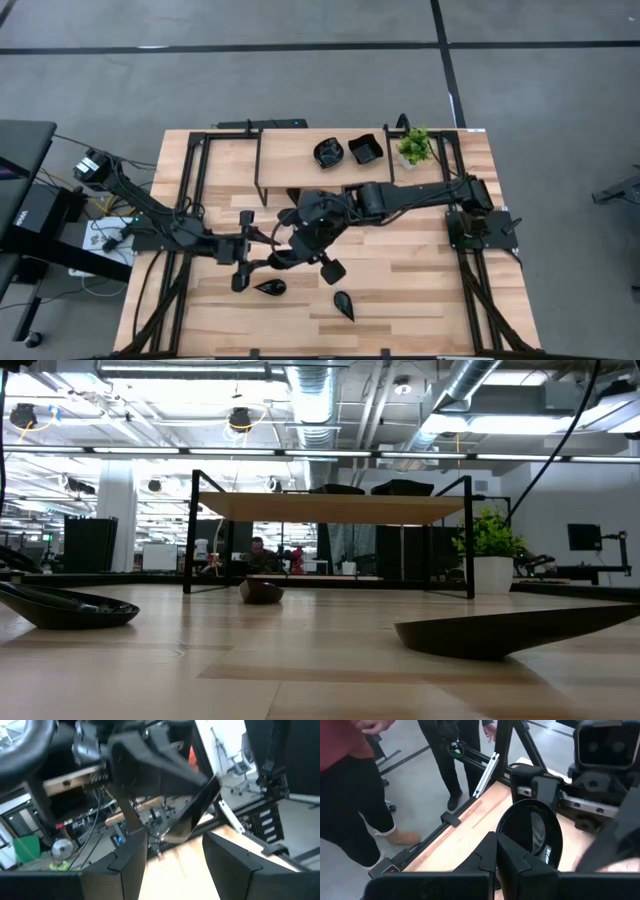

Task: Pick & Place Mini shaped plates
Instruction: Put the black drop shaped plate on the shelf

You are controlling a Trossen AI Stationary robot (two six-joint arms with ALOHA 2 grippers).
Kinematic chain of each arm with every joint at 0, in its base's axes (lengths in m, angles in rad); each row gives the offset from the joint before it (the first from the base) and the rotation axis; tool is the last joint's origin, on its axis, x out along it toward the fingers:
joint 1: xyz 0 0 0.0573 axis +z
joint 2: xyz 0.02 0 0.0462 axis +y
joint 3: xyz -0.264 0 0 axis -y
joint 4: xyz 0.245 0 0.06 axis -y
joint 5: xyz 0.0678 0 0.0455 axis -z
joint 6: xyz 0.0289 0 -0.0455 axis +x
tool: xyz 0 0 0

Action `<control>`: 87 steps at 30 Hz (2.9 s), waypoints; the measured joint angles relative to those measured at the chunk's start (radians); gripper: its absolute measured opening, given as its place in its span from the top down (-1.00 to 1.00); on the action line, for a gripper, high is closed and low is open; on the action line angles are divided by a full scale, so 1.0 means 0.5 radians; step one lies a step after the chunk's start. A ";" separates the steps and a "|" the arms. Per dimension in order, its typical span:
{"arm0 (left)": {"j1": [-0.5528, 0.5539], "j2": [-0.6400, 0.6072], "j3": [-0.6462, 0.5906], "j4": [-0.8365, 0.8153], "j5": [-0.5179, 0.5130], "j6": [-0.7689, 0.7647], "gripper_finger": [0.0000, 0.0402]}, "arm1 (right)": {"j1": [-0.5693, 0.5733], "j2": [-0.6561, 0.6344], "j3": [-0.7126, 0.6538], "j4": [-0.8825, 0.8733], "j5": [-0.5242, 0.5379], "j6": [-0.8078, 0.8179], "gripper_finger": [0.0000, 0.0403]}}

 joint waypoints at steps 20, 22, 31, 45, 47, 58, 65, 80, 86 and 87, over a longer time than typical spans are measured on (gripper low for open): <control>-0.001 0.000 0.000 0.077 0.061 0.485 0.03 | -0.070 0.000 0.000 -0.008 -0.115 0.098 1.00; -0.001 0.000 0.000 0.080 0.060 0.485 0.03 | -0.070 0.000 0.000 -0.012 -0.137 0.099 1.00; -0.024 -0.032 0.000 0.098 0.059 0.522 0.03 | -0.069 0.000 0.000 -0.010 -0.160 0.149 1.00; -0.025 -0.033 0.000 0.100 0.059 0.522 0.43 | -0.068 0.000 0.000 -0.001 -0.160 0.149 1.00; -0.025 -0.033 0.000 0.101 0.059 0.520 0.45 | -0.068 0.000 0.000 -0.001 -0.159 0.149 1.00; -0.025 -0.033 0.000 0.102 0.059 0.516 0.46 | -0.068 0.000 0.000 -0.001 -0.159 0.149 1.00; -0.025 -0.033 0.000 0.104 0.059 0.515 0.46 | -0.094 0.000 0.000 0.046 -0.158 0.175 1.00; -0.024 -0.034 0.000 0.117 0.074 0.514 0.46 | -0.107 0.000 0.000 0.041 -0.159 0.202 1.00; -0.024 -0.034 0.000 0.122 0.096 0.514 0.54 | -0.106 0.000 0.000 0.040 -0.160 0.202 1.00; -0.024 -0.034 0.000 0.123 0.096 0.514 0.57 | -0.106 0.000 0.000 0.040 -0.161 0.202 1.00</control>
